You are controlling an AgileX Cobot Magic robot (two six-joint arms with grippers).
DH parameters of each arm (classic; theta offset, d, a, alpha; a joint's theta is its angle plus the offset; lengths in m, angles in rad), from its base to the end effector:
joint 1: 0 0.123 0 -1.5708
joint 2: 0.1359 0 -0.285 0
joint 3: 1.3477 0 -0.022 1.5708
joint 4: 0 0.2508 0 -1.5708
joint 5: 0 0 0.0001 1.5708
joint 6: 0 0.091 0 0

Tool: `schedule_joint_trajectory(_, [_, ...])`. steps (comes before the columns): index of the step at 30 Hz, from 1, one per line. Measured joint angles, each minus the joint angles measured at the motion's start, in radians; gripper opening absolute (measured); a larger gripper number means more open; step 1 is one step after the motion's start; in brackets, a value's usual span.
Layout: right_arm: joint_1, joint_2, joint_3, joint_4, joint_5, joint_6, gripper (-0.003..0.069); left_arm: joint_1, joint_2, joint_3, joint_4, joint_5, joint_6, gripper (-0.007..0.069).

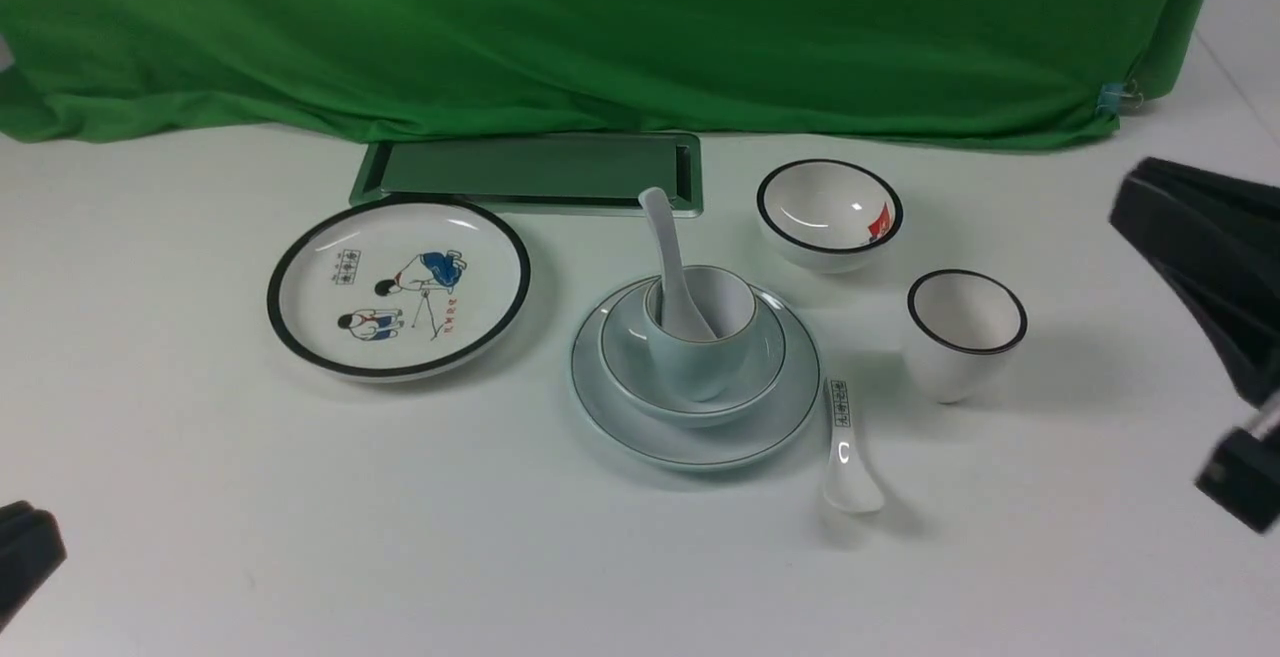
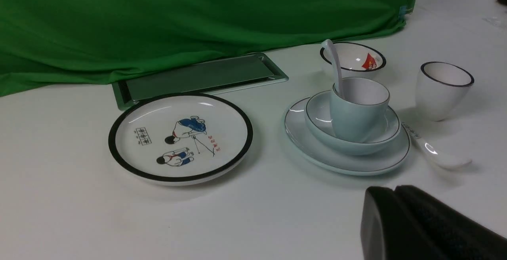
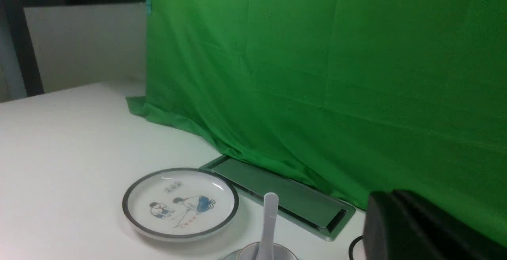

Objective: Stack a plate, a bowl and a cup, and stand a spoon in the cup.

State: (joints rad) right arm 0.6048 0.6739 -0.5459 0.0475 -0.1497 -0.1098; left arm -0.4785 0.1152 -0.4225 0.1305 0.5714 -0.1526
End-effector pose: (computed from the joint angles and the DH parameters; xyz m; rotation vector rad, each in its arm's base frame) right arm 0.1200 0.0822 0.3509 -0.4784 1.3973 0.4358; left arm 0.0353 -0.0111 0.2948 0.3284 1.7232 -0.3199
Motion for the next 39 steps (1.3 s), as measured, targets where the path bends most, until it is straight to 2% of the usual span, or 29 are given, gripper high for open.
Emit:
schedule_joint_trajectory(6, [0.000, -0.134, 0.078, 0.000, 0.011, 0.000, 0.0049, 0.000, -0.001, 0.000, 0.000, 0.001, 0.000, -0.0031])
schedule_joint_trajectory(23, [0.000, -0.142, 0.079, 0.000, 0.021, 0.002, 0.0101, 0.000, -0.001, 0.000, 0.000, 0.001, -0.001, -0.0030])
schedule_joint_trajectory(26, [-0.005, -0.152, 0.103, 0.000, -0.007, -0.010, 0.0074, 0.000, 0.000, 0.000, 0.000, 0.001, -0.002, -0.0030])
schedule_joint_trajectory(28, [-0.020, -0.186, 0.162, 0.000, -0.034, 0.008, 0.0021, 0.000, 0.000, 0.000, 0.000, 0.001, -0.002, -0.0030])
schedule_joint_trajectory(34, [-0.156, -0.335, 0.389, 0.000, -0.072, 0.093, 0.0012, 0.000, 0.000, 0.000, -0.001, 0.001, -0.002, -0.0029])
schedule_joint_trajectory(39, [-0.409, -0.535, 0.548, -0.001, -0.016, 0.129, 0.0012, 0.000, 0.000, 0.000, -0.001, 0.003, 0.008, -0.0029])
